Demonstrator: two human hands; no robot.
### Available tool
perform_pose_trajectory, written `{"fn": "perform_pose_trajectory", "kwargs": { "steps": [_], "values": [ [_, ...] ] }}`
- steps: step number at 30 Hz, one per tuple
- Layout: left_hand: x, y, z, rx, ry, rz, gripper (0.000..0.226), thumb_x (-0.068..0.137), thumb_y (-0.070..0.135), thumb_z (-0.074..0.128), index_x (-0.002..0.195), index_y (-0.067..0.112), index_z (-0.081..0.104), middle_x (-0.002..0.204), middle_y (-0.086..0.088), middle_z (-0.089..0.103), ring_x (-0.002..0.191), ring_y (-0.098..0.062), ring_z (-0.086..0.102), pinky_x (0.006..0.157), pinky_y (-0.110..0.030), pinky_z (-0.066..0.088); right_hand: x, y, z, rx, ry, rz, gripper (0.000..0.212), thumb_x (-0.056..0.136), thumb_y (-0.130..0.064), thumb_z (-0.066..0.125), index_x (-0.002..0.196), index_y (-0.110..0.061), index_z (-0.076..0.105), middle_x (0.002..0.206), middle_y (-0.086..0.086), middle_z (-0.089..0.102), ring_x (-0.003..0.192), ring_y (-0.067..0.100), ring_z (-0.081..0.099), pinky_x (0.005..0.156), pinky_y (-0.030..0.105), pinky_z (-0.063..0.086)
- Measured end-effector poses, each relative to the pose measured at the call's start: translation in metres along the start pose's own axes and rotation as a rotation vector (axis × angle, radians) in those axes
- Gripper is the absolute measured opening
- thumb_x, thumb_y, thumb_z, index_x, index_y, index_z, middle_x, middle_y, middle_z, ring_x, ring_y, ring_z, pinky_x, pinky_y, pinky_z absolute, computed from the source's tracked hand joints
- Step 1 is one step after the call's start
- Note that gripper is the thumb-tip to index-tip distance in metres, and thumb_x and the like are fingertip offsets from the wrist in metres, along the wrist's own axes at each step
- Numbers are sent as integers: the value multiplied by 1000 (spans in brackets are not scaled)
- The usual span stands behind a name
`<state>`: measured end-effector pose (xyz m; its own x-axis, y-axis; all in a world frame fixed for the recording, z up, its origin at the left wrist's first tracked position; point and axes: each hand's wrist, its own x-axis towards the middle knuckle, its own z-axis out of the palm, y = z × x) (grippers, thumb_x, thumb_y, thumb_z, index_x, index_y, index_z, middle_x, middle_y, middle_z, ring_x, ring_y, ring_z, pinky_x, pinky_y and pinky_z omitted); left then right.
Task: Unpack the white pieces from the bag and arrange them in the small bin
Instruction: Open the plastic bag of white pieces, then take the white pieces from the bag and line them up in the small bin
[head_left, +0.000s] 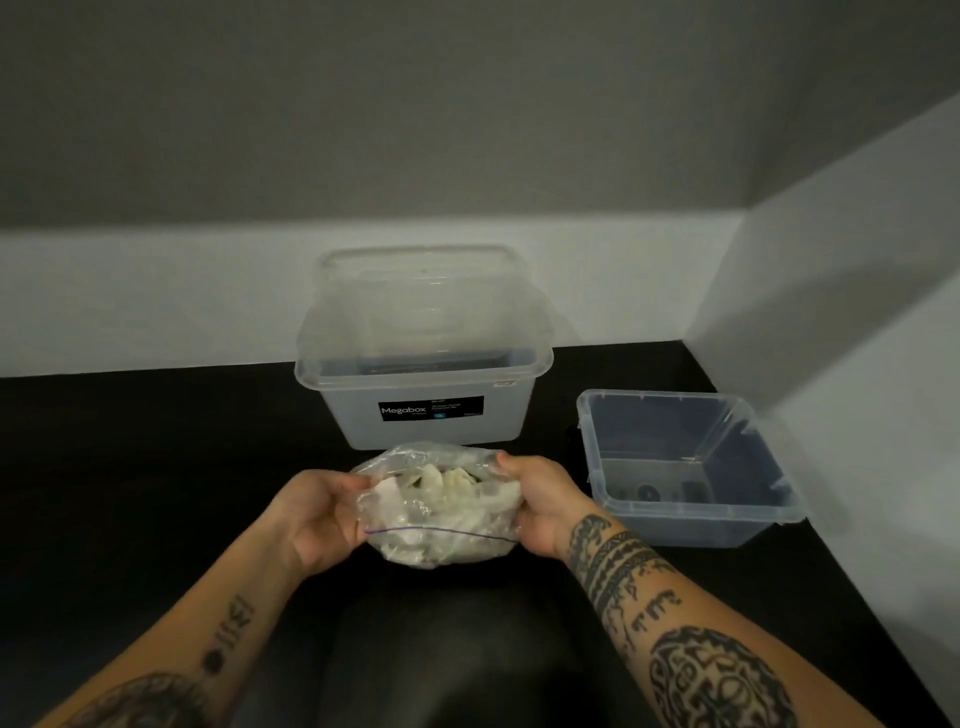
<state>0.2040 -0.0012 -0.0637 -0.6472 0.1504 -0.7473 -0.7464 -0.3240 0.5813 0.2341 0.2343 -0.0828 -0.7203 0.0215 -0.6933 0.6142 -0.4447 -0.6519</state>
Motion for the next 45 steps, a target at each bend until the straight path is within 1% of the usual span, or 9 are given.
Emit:
{"fn": "perform_pose_trajectory", "kwargs": {
  "steps": [12, 15, 18, 21, 25, 29, 33, 38, 45],
  "values": [
    [17, -40, -2, -31, 143, 77, 37, 107, 30, 46, 119, 3, 69, 104, -21, 77, 95, -38, 75, 85, -50, 58, 32, 5, 6, -288, 66, -43, 50, 93, -57, 64, 107, -10, 72, 104, 11, 77, 93, 32, 75, 90, 52, 60],
    [31, -49, -8, 315, 277, 185, 39, 103, 42, 54, 116, 8, 69, 92, -11, 78, 86, -27, 75, 85, -45, 59, 32, 18, 4, -765, 211, -363, 49, 96, -56, 57, 111, -11, 67, 112, 8, 71, 99, 23, 67, 96, 47, 55],
    [30, -43, -9, 701, 387, 429, 38, 98, 38, 62, 130, 19, 60, 121, -3, 66, 108, -20, 64, 94, -40, 53, 14, 30, 2, -1106, 294, -729, 52, 94, -52, 61, 138, -26, 51, 135, -6, 50, 124, 15, 48, 107, 43, 44],
    [27, -29, -3, 1068, 248, 866, 47, 93, 39, 69, 138, 34, 56, 138, 10, 50, 129, -13, 44, 111, -41, 41, -5, 36, -1, -1321, 79, -1074, 42, 90, -54, 61, 124, -30, 63, 121, -14, 55, 120, 9, 46, 104, 38, 36],
    [38, -21, 4, 1517, -4, 811, 43, 89, 49, 70, 130, 41, 61, 135, 11, 54, 127, -15, 50, 108, -43, 44, -20, 46, 3, -1677, -125, -897, 53, 81, -69, 65, 124, -37, 63, 121, -22, 58, 124, 2, 38, 110, 33, 18],
    [47, -18, 6, 1416, 61, 819, 3, 94, 39, 68, 93, 38, 65, 96, 10, 66, 90, -10, 65, 81, -33, 56, -30, 61, -2, -1801, -111, -858, 33, 90, -59, 61, 112, -36, 71, 106, -17, 67, 111, 3, 46, 114, 39, 13],
    [49, -14, 10, 1379, 92, 841, 5, 98, 36, 64, 95, 32, 67, 84, 10, 67, 79, -8, 65, 72, -30, 55, -45, 80, -10, -1852, -88, -803, 28, 95, -52, 57, 100, -31, 75, 95, -14, 71, 102, 3, 52, 118, 42, 10],
    [45, -14, 14, 1423, -15, 845, 19, 92, 42, 69, 107, 31, 67, 109, 6, 68, 98, -13, 65, 88, -39, 57, -55, 74, 0, -1715, 55, -798, 33, 92, -56, 60, 111, -34, 74, 110, -16, 70, 118, 4, 49, 122, 46, 1],
    [28, -20, -25, 1411, 3, 800, 43, 92, 24, 70, 131, 29, 55, 137, 4, 50, 123, -15, 52, 102, -32, 46, -34, 61, -10, -1749, 244, -773, 36, 99, -39, 56, 134, -33, 60, 132, -10, 50, 126, 16, 41, 105, 38, 37]
  ]
}}
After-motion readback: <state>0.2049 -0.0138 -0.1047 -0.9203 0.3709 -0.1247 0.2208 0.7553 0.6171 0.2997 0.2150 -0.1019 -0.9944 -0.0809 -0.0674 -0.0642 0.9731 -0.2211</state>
